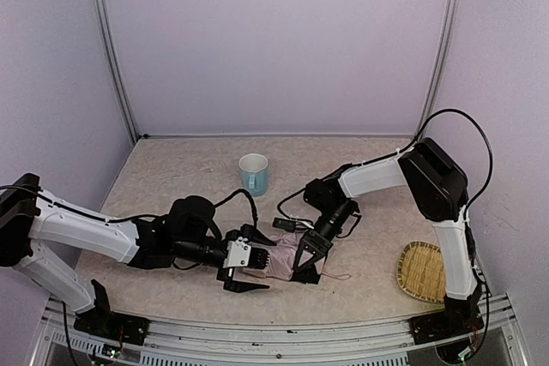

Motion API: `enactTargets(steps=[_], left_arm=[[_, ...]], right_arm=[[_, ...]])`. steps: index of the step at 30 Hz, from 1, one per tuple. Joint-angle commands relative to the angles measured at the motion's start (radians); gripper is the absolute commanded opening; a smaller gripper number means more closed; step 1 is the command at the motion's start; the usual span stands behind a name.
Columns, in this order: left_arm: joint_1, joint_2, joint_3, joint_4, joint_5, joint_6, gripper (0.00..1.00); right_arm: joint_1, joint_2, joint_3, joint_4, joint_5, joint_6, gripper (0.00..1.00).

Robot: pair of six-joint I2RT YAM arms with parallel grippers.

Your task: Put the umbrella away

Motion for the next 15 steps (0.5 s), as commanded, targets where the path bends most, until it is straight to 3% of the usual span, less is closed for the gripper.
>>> enactTargets(steps=[1, 9, 12, 15], left_arm=[[0.004, 0.093, 0.043, -0.043, -0.108, 0.080, 0.94], [0.045, 0.299, 0.143, -0.081, -0.230, 0.154, 0.93], [0.043, 0.342, 0.169, -0.096, -0.238, 0.145, 0.87], [0.041, 0.378, 0.191, -0.129, -0.236, 0.131, 0.78]], right_arm=[[-0.013, 0.078, -0.038, 0.124, 0.189, 0.013, 0.00], [-0.012, 0.084, -0.028, 0.114, 0.188, -0.004, 0.00], [-0.012, 0.072, -0.024, 0.129, 0.184, 0.001, 0.00], [-0.012, 0.038, -0.033, 0.162, 0.181, 0.012, 0.10]])
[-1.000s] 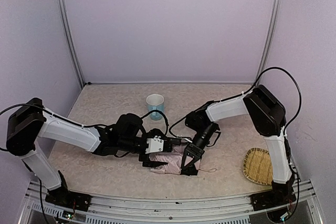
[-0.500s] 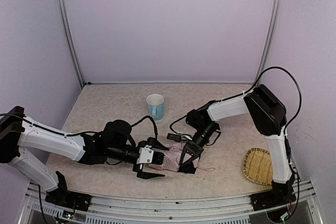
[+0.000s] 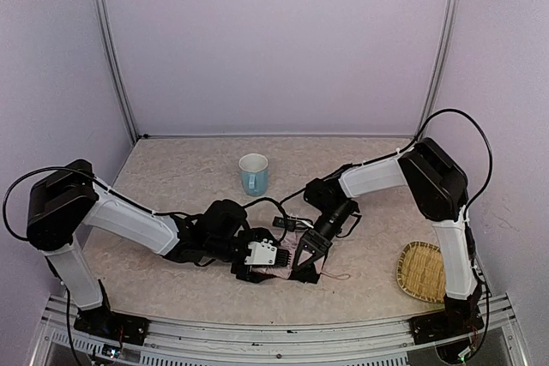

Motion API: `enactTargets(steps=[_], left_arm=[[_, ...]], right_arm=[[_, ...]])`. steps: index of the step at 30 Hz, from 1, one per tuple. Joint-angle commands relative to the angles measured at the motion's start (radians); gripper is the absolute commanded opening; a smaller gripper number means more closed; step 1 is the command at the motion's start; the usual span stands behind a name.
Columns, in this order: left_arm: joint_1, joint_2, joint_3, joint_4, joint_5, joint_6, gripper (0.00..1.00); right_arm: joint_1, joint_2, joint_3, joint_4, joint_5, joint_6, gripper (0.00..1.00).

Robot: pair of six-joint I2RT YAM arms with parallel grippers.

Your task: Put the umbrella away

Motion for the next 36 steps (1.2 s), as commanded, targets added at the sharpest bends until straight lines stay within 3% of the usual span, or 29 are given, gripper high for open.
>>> enactTargets(steps=[1, 4, 9, 11, 23, 29, 32, 36], left_arm=[[0.005, 0.069, 0.045, -0.100, -0.034, -0.010, 0.74], [0.005, 0.099, 0.112, -0.220, 0.005, -0.027, 0.59], [0.007, 0.130, 0.148, -0.335, 0.052, -0.056, 0.39], [0.007, 0.135, 0.154, -0.377, 0.061, -0.075, 0.36], [0.054, 0.236, 0.293, -0.598, 0.237, -0.190, 0.25], [0.114, 0.356, 0.452, -0.796, 0.344, -0.264, 0.23], [0.122, 0.408, 0.510, -0.871, 0.368, -0.264, 0.22], [0.134, 0.427, 0.528, -0.896, 0.403, -0.262, 0.22]], right_arm=[[-0.009, 0.023, -0.035, 0.164, 0.194, 0.008, 0.16], [-0.011, -0.028, -0.063, 0.239, 0.217, 0.049, 0.34], [-0.017, -0.150, -0.156, 0.373, 0.276, 0.142, 0.80], [-0.020, -0.215, -0.204, 0.436, 0.308, 0.169, 0.88], [-0.018, -0.702, -0.541, 0.753, 0.593, 0.164, 0.96], [0.202, -0.962, -0.843, 1.021, 0.829, -0.090, 0.99], [0.287, -0.991, -0.920, 1.110, 0.957, -0.174, 1.00], [0.303, -0.891, -0.884, 1.098, 1.033, -0.229, 1.00]])
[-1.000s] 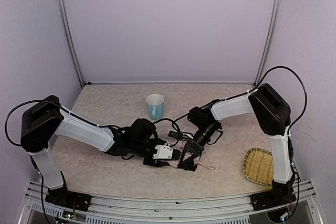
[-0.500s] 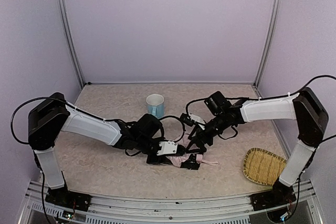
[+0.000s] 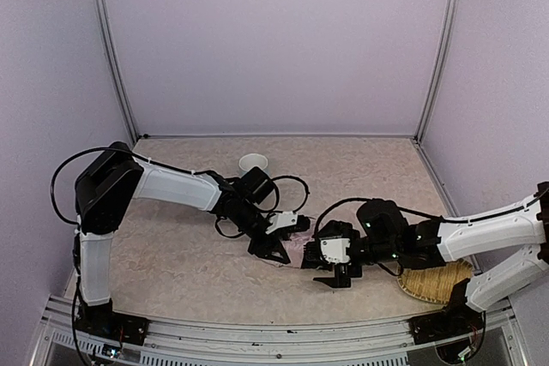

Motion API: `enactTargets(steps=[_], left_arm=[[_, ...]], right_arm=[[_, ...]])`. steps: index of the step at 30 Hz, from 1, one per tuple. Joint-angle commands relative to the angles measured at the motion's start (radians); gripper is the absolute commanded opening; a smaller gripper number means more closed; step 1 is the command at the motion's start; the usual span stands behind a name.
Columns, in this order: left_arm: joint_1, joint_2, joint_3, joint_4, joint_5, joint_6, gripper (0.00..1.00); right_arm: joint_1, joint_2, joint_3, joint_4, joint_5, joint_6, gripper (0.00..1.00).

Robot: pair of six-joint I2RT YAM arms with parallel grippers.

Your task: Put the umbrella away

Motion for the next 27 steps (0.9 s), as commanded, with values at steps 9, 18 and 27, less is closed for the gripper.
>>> enactTargets(steps=[9, 18, 27], left_arm=[[0.021, 0.130, 0.001, -0.288, 0.050, -0.036, 0.22], [0.021, 0.138, 0.008, -0.286, 0.082, -0.023, 0.24], [0.027, 0.051, -0.080, -0.058, 0.032, -0.103, 0.99]], right_arm=[[0.019, 0.300, 0.119, 0.064, 0.206, -0.192, 0.95], [0.019, 0.377, 0.167, 0.011, 0.211, -0.103, 0.45], [0.019, 0.354, 0.178, -0.068, 0.202, -0.027, 0.12]])
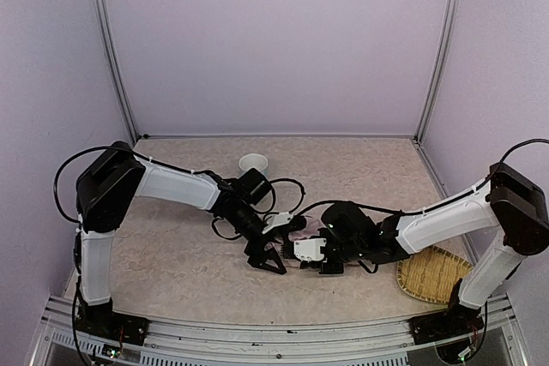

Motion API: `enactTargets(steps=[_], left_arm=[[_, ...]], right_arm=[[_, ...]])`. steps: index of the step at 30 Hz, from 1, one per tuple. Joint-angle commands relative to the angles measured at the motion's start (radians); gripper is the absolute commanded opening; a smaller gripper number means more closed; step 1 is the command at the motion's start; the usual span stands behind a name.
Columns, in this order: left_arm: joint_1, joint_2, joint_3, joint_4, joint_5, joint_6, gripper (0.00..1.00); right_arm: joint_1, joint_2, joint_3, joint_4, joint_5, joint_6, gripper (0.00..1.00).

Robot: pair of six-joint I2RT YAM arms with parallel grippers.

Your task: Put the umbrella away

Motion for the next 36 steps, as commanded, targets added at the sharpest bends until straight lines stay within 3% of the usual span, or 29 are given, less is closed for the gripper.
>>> enactTargets(steps=[1, 6, 8, 16, 21, 23, 25, 28, 32, 36], left_arm=[[-0.005, -0.014, -0.137, 0.046, -0.113, -0.092, 0.99], [-0.002, -0.225, -0.302, 0.324, -0.273, -0.172, 0.99], [-0.007, -0.338, -0.447, 0.510, -0.353, -0.200, 0.99], [-0.141, -0.718, -0.854, 1.053, -0.970, -0.183, 0.99], [-0.132, -0.893, -1.068, 1.415, -0.952, -0.359, 0.99], [-0.112, -0.894, -1.099, 1.417, -0.820, -0.382, 0.99], [-0.120, -0.857, -1.059, 1.272, -0.709, -0.312, 0.93], [-0.170, -0.779, -1.017, 1.178, -0.755, -0.228, 0.82], [-0.216, -0.697, -1.001, 1.185, -0.792, -0.044, 0.86], [-0.219, -0.650, -0.926, 1.052, -0.728, 0.062, 0.92]], right_arm=[[0.005, 0.000, -0.006, -0.080, -0.011, 0.026, 0.11], [0.003, -0.001, -0.006, -0.142, -0.065, 0.075, 0.06], [-0.002, 0.001, 0.000, -0.167, -0.118, 0.097, 0.05], [-0.077, 0.038, 0.065, -0.300, -0.329, 0.146, 0.01], [-0.132, 0.105, 0.146, -0.410, -0.510, 0.161, 0.01], [-0.154, 0.153, 0.191, -0.473, -0.601, 0.155, 0.01], [-0.172, 0.208, 0.247, -0.549, -0.660, 0.157, 0.00], [-0.202, 0.296, 0.333, -0.655, -0.768, 0.174, 0.01], [-0.224, 0.420, 0.444, -0.792, -0.865, 0.168, 0.02], [-0.241, 0.497, 0.484, -0.826, -0.873, 0.182, 0.03]])
